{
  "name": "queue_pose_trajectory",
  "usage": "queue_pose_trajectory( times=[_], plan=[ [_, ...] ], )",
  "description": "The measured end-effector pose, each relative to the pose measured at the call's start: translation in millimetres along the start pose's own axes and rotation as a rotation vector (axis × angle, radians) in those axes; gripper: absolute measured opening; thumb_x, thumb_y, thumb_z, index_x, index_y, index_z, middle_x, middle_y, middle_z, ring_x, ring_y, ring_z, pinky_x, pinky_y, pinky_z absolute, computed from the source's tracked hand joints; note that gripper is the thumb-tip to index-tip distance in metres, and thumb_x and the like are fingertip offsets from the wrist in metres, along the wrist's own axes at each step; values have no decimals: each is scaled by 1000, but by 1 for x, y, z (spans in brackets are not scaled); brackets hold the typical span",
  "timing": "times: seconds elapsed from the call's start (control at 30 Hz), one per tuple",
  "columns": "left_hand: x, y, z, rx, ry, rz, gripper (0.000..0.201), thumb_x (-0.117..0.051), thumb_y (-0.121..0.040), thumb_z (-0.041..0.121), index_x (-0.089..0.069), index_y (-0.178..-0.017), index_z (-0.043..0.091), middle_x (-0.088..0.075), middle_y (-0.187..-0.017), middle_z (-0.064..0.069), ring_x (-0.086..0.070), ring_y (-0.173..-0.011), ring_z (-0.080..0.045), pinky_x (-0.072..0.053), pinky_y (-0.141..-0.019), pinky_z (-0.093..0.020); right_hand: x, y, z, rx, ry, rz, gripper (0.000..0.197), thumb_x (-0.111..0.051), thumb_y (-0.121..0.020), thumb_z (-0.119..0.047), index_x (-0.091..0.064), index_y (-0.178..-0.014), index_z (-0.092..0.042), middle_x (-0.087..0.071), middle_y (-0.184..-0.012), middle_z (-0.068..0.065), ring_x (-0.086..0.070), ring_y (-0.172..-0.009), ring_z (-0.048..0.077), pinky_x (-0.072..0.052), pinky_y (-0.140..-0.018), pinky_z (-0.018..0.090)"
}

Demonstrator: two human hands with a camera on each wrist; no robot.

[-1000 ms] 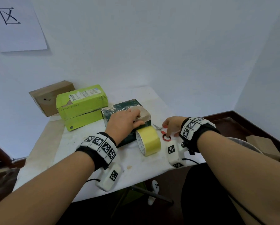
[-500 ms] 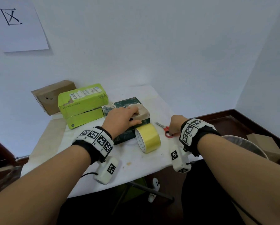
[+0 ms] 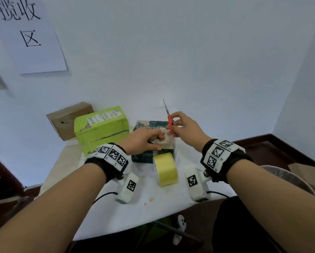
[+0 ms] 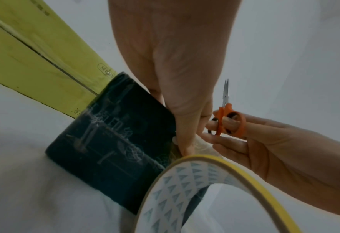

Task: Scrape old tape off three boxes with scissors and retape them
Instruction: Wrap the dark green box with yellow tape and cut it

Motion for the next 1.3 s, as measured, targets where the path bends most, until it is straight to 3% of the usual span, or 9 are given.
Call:
queue_pose_trajectory(
  times=[0.13, 0.27, 0.33, 0.43, 0.53, 0.63, 0.83, 0.97, 1.3],
  plan=[
    [0, -3, -2, -10, 69, -20, 45, -70, -86, 24, -56, -129, 19, -62, -117, 11, -47, -105, -3, -24, -80, 6, -15, -2, 1, 53, 234, -72, 27, -54, -95, -21, -44, -120, -21, -69, -103, 8, -65, -92, 24, -49, -83, 33],
    [3, -1, -16, 26, 130, 16, 37, -71, -85, 27, -65, -121, 25, -57, -129, 17, -54, -109, 0, -42, -90, -13, -18, -1, 2, 54, 394, -71, 38, -49, -97, -22, -42, -134, -21, -63, -117, 9, -59, -104, 26, -45, -85, 31],
    [19, 7, -30, 153, 240, 193, 19, -69, -87, 30, -72, -105, 24, -65, -113, 17, -60, -96, -2, -46, -81, -14, -20, 0, 2, 65, 461, -68, 39, -48, -97, -23, -43, -136, -22, -62, -120, 5, -57, -106, 25, -39, -79, 26],
    [32, 25, -48, 347, 630, 358, 18, -61, -94, 23, -68, -84, 9, -69, -79, -5, -62, -64, -9, -52, -63, -21, -23, 1, 2, 71, 485, -62, 38, -48, -97, -24, -43, -135, -23, -62, -118, 5, -57, -102, 24, -34, -76, 24],
    [7, 43, -45, 578, 832, 65, 27, -52, -98, 27, -64, -90, 5, -67, -83, -11, -63, -56, -9, -55, -58, -20, -24, 3, 1, 77, 494, -53, 37, -49, -96, -24, -45, -134, -24, -62, -119, 4, -57, -102, 25, -35, -76, 24],
    [-23, 53, -28, 680, 966, -146, 38, -53, -97, 34, -60, -112, 0, -64, -110, -14, -70, -77, -20, -59, -71, -24, -25, 6, -2, 91, 499, -63, 36, -51, -95, -24, -47, -131, -25, -62, -119, 2, -58, -103, 24, -38, -77, 26],
    [-39, 40, -8, 681, 1159, -161, 27, -54, -97, 28, -60, -113, 7, -68, -108, -11, -70, -80, -20, -60, -73, -31, -28, 3, -4, 138, 512, -150, 37, -50, -96, -29, -47, -132, -22, -66, -105, 1, -55, -86, 15, -37, -65, 19],
    [-50, 37, 1, 662, 1203, -263, 20, -59, -94, 26, -63, -105, 9, -74, -87, -2, -70, -78, -13, -59, -77, -28, -29, 4, 3, 122, 572, -140, 39, -48, -97, -35, -44, -134, -25, -65, -114, 1, -59, -96, 19, -37, -74, 24],
    [-51, 42, -8, 754, 1286, -289, 32, -66, -84, 23, -64, -108, 2, -73, -88, -8, -71, -71, -12, -58, -61, -21, -31, 4, 7, 107, 612, -120, 39, -45, -97, -38, -42, -134, -25, -66, -111, 2, -61, -95, 22, -44, -76, 28]
  ],
)
Point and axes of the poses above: each hand's wrist, its own y-axis away from the middle knuckle, its own x-axis out of the back of the hand, z = x × y, the point moved 6 cm from there along -y, towards the middle knuckle
